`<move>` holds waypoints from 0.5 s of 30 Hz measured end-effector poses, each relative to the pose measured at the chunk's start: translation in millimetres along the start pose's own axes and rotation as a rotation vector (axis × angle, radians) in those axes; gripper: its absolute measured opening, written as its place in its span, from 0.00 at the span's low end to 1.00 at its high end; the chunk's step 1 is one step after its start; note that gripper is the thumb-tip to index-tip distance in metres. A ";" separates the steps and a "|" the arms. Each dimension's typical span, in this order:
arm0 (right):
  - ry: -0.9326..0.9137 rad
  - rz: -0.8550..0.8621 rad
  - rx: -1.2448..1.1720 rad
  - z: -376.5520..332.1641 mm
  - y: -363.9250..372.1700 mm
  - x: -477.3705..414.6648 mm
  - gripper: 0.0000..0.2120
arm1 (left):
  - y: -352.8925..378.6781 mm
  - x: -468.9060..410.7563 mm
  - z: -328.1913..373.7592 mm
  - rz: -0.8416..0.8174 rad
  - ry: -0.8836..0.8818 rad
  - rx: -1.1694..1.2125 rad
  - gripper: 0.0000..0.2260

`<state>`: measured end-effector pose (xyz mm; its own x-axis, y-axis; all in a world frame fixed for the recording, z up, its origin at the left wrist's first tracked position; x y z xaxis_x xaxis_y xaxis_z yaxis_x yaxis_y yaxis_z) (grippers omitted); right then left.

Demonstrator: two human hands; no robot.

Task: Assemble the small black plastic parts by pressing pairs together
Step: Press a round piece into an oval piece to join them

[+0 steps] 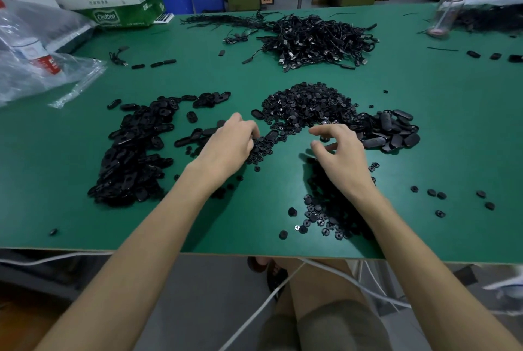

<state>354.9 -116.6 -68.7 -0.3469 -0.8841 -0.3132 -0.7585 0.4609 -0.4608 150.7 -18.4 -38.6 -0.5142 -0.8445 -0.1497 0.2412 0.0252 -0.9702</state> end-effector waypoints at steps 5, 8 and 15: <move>0.008 -0.011 -0.002 -1.4 0.4 0.3 0.10 | 0.3 2.6 2.2 -0.010 0.023 -0.053 0.07; 0.009 -0.012 0.001 -1.9 0.7 0.0 0.10 | 0.1 4.3 4.0 0.018 0.033 -0.086 0.08; 0.008 -0.015 0.011 -1.8 1.3 -0.1 0.10 | 1.2 5.9 9.9 0.060 0.079 -0.177 0.10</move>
<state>352.9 -116.0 -67.8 -0.3398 -0.8916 -0.2994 -0.7578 0.4481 -0.4743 156.1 -28.7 -38.7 -0.5676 -0.7946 -0.2155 0.1283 0.1732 -0.9765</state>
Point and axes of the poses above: each hand's wrist, its own x-axis away from the middle knuckle, its own y-axis out of the palm, z = x × y, the point moved 1 cm from there along -x, towards the middle knuckle, and after that the axes turned 4 degrees about -x, right-handed, at the moved point
